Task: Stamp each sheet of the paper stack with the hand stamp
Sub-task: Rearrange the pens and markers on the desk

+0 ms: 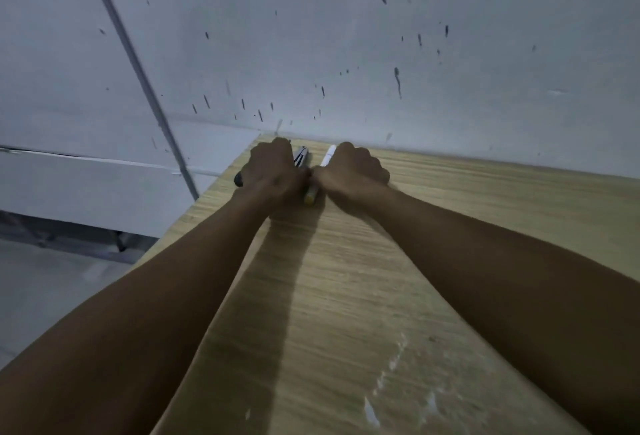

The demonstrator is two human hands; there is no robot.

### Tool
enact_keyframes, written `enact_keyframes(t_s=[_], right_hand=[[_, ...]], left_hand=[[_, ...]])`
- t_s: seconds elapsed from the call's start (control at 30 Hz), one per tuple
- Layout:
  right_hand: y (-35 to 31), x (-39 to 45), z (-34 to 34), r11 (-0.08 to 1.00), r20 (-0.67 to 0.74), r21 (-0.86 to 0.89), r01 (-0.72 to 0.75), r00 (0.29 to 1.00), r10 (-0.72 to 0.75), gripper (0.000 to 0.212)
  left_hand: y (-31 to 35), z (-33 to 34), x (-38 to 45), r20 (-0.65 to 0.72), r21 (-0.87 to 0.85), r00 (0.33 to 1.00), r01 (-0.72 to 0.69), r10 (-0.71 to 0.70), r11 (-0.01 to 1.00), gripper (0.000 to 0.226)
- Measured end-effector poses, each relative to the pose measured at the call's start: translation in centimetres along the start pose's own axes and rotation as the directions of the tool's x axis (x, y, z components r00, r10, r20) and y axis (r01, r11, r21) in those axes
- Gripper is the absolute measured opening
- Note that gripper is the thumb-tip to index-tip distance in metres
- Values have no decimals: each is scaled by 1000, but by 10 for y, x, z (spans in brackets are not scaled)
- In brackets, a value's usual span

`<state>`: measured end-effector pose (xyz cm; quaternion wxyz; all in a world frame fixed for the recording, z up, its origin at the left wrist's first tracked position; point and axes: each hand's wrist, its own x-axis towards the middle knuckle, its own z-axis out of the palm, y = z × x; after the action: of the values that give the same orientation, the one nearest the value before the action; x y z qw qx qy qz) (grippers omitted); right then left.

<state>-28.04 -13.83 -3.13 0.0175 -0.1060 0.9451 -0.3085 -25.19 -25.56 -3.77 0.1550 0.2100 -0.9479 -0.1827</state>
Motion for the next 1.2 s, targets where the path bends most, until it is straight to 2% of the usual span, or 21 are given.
enact_keyframes(t_s=[0.1, 0.23, 0.3, 0.6, 0.77, 0.87, 1.03, 1.2], right_hand=[[-1, 3, -4, 1000, 42, 11, 2, 999, -3, 30], [-1, 2, -12, 1000, 62, 13, 3, 998, -4, 20], [5, -4, -18, 1000, 63, 6, 12, 998, -12, 24], [42, -78, -38, 989, 58, -112, 101, 994, -95, 31], [72, -136, -61, 994, -47, -112, 13, 999, -18, 32], [97, -168, -79, 990, -136, -130, -54, 990, 36, 34], [144, -222, -123, 975, -243, -142, -170, 961, 132, 32], [193, -269, -161, 949, -309, -177, -259, 931, 196, 30]], left_hand=[[3, 3, 4, 11, 55, 1000, -6, 5, 998, 30], [8, 1, 3, -4, 47, 1000, -16, 16, 999, 30], [12, 2, -5, -26, 35, 999, -21, 22, 999, 32], [25, -18, -76, -128, -188, 992, -9, -15, 982, 41], [48, -32, -138, -124, -345, 991, -6, -40, 938, 40], [68, -30, -176, -112, -417, 993, -8, -43, 909, 48], [114, -19, -248, -105, -468, 993, -103, 61, 878, 33], [157, -5, -309, -117, -434, 974, -227, 195, 872, 27]])
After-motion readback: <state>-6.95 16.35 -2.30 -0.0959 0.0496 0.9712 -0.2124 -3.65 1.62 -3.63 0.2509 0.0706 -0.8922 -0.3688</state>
